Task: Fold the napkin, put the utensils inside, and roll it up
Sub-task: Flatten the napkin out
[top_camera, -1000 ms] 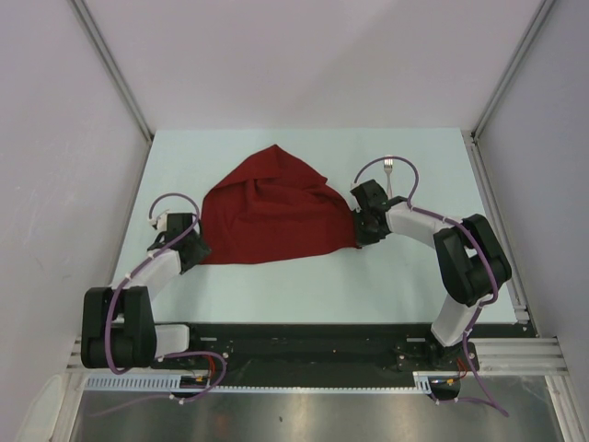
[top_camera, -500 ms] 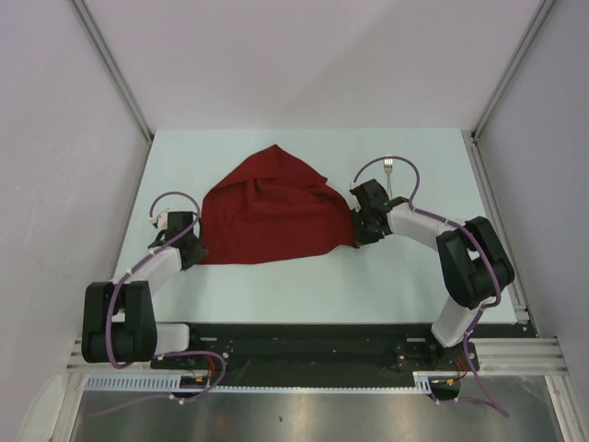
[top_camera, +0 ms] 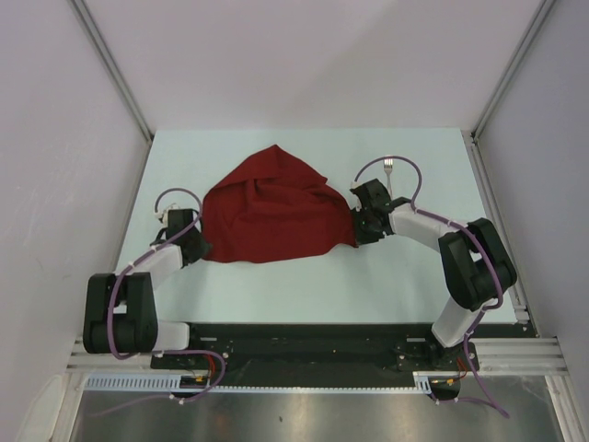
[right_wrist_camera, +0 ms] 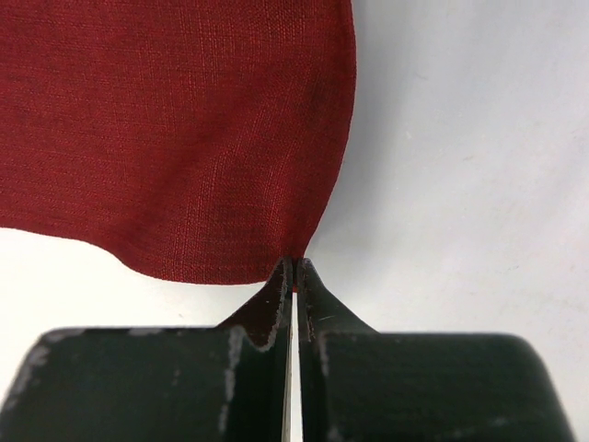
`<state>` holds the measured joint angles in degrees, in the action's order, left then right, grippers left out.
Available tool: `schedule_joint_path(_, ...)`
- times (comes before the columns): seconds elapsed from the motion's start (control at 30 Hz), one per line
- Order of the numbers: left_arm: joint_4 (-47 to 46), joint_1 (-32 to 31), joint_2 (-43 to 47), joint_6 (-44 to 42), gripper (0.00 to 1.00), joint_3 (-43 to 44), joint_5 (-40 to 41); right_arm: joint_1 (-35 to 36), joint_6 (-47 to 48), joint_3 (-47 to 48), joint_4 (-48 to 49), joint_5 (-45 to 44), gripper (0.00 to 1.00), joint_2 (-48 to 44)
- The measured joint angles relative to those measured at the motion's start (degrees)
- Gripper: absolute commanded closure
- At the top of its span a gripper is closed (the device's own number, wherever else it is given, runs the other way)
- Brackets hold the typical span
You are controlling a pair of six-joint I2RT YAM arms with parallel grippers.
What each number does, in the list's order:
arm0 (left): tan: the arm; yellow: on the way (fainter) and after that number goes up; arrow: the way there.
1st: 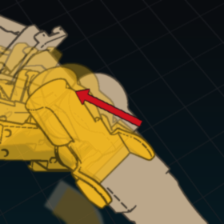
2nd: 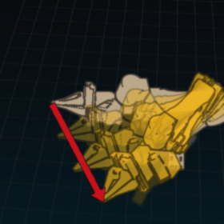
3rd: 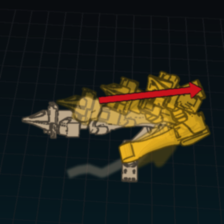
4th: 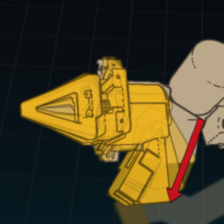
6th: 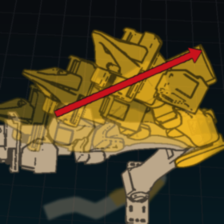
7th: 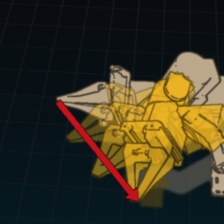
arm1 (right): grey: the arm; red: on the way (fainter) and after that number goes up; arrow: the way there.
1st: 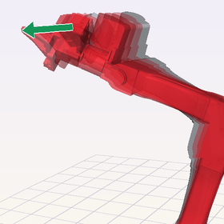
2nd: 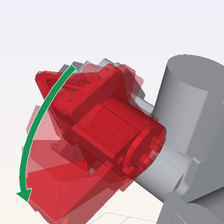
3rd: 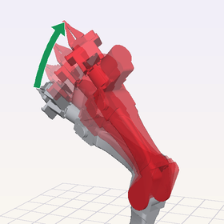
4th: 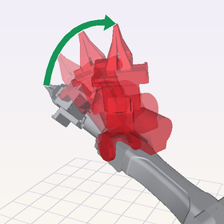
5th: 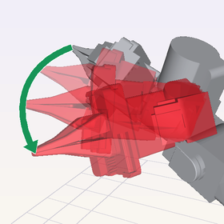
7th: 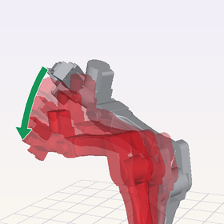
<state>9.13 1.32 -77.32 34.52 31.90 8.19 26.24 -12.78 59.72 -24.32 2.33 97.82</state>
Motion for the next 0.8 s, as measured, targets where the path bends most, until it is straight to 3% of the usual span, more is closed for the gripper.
schedule_joint_path(0.2, 1.4, 0.0, 1.4, -0.4, 1.00, -0.1, -4.6, -0.1, 0.0, -0.6, 0.9, 1.2, 1.00, 0.0)
schedule_joint_path(0.37, 7.3, 0.0, 12.2, -0.7, 1.00, 0.4, -5.9, -0.2, 0.0, -1.1, 1.3, 2.2, 1.00, -2.4)
schedule_joint_path(0.6, 10.5, 0.0, 24.4, -1.8, 1.00, 5.3, -5.9, -0.2, 0.2, -1.9, 4.5, 2.6, 1.00, -14.5)
schedule_joint_path(0.8, 13.9, 0.0, 28.3, -3.4, 1.00, 10.3, -5.9, -0.2, 0.2, -1.8, 6.3, 1.9, 1.00, -22.7)
